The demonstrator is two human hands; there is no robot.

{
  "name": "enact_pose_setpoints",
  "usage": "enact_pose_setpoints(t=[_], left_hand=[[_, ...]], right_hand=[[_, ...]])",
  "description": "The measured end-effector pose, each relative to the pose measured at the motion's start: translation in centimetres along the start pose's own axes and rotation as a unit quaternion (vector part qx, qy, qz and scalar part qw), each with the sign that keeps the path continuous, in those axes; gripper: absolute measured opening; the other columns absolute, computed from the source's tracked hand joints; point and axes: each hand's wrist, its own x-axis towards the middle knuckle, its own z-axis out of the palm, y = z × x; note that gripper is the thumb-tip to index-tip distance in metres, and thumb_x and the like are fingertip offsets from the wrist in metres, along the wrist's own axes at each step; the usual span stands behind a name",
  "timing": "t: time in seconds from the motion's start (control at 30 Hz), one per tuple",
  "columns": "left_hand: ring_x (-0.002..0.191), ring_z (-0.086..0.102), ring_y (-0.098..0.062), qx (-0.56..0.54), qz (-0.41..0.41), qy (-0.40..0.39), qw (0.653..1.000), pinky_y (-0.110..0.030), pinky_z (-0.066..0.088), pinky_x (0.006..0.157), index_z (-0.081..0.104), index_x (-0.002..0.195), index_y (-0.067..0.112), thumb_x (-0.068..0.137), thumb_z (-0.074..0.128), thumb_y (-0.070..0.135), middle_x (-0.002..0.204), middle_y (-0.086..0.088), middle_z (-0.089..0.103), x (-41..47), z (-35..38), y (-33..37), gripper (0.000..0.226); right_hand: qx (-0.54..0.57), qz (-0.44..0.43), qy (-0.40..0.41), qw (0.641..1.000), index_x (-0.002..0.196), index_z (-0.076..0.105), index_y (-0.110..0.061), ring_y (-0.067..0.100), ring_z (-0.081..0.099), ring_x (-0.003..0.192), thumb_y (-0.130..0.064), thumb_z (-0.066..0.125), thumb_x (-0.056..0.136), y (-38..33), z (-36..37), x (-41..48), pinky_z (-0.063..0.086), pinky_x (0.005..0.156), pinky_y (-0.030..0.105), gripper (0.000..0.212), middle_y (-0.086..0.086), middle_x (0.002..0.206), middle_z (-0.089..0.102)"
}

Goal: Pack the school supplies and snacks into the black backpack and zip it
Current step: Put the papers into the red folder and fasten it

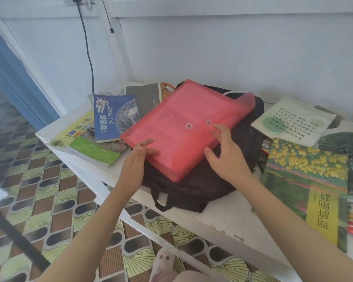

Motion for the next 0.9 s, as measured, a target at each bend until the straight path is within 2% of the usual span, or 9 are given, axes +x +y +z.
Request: enact_pose_setpoints(t=[0.07,0.13,0.23,0.3,0.43,0.6,0.7,0.8,0.9], left_hand=[[0.115,0.053,-0.009,-0.011,0.005,-0.010,1.000,-0.016,0.036,0.099,0.068,0.089,0.017,0.089,0.023,0.055,0.124,0.009,0.058,0.9,-0.7,-0.3,0.059],[0.109,0.058,-0.012,-0.010,-0.002,-0.029,1.000,-0.028,0.043,0.097,0.066,0.097,0.022,0.087,0.028,0.057,0.115,0.007,0.064,1.8,-1.3,-0.3,0.052],[0.101,0.057,0.002,0.047,-0.001,-0.070,0.996,-0.017,0.042,0.087,0.056,0.109,0.036,0.087,0.046,0.043,0.105,0.014,0.064,3.5,-1.8,0.2,0.025],[0.102,0.053,0.009,0.078,0.014,-0.116,0.990,-0.010,0.038,0.084,0.054,0.113,0.037,0.087,0.054,0.034,0.111,0.020,0.060,4.4,-1.6,0.6,0.026],[0.116,0.034,0.022,0.164,0.097,-0.251,0.949,-0.004,0.023,0.098,0.049,0.130,0.029,0.081,0.054,0.050,0.129,0.027,0.043,6.0,-0.4,0.4,0.053],[0.143,-0.003,-0.008,0.322,0.130,-0.320,0.882,-0.038,-0.004,0.116,0.014,0.143,0.046,0.067,0.029,0.081,0.155,0.009,0.000,8.3,0.8,-1.3,0.085],[0.137,-0.022,-0.004,0.352,0.120,-0.370,0.851,-0.034,-0.020,0.110,0.004,0.144,0.046,0.058,0.028,0.087,0.149,0.011,-0.019,9.6,0.5,-2.0,0.099],[0.137,-0.025,-0.006,0.339,0.144,-0.396,0.841,-0.031,-0.023,0.108,-0.004,0.139,0.054,0.058,0.033,0.089,0.152,0.006,-0.020,10.9,-0.3,-2.7,0.096],[0.138,-0.027,-0.005,0.322,0.174,-0.425,0.828,-0.028,-0.028,0.105,0.000,0.130,0.070,0.064,0.034,0.087,0.153,0.008,-0.021,12.1,-1.3,-3.5,0.076]], right_hand=[[-0.087,0.003,-0.002,0.996,0.135,0.042,-0.019,0.021,0.052,0.118,-0.023,0.061,0.086,0.3,0.7,1.0,0.031,0.107,0.041,0.052,-0.001,0.131,0.055],[-0.173,0.014,-0.024,0.985,0.131,0.048,-0.022,0.020,0.048,0.122,-0.034,0.059,0.086,0.4,1.4,1.8,0.027,0.109,0.048,0.048,-0.002,0.131,0.054],[-0.239,0.031,-0.051,0.969,0.124,0.053,-0.027,0.020,0.043,0.126,-0.041,0.056,0.086,0.3,2.2,2.6,0.025,0.109,0.046,0.041,-0.005,0.133,0.051],[-0.254,0.041,-0.044,0.965,0.121,0.056,-0.026,0.021,0.045,0.122,-0.041,0.055,0.087,0.2,2.4,3.2,0.028,0.105,0.041,0.038,-0.005,0.129,0.053],[-0.229,0.052,-0.030,0.972,0.118,0.058,-0.018,0.022,0.051,0.111,-0.026,0.054,0.089,0.2,2.3,4.7,0.038,0.094,0.035,0.031,0.000,0.118,0.059],[-0.206,0.097,-0.019,0.974,0.102,0.062,-0.017,0.018,0.055,0.097,-0.019,0.056,0.086,0.4,1.5,6.6,0.043,0.084,0.032,0.017,-0.002,0.100,0.059],[-0.245,0.113,-0.040,0.962,0.089,0.061,-0.014,0.020,0.053,0.090,-0.019,0.055,0.088,0.2,1.5,7.3,0.041,0.078,0.033,0.008,-0.002,0.088,0.050],[-0.235,0.123,-0.043,0.963,0.087,0.058,-0.016,0.020,0.056,0.087,-0.018,0.052,0.088,-0.3,1.6,7.6,0.045,0.076,0.034,0.007,-0.002,0.088,0.057],[-0.248,0.135,-0.064,0.957,0.087,0.056,-0.022,0.013,0.052,0.085,-0.027,0.057,0.086,-0.9,2.2,7.9,0.042,0.073,0.030,0.005,-0.008,0.089,0.055]])
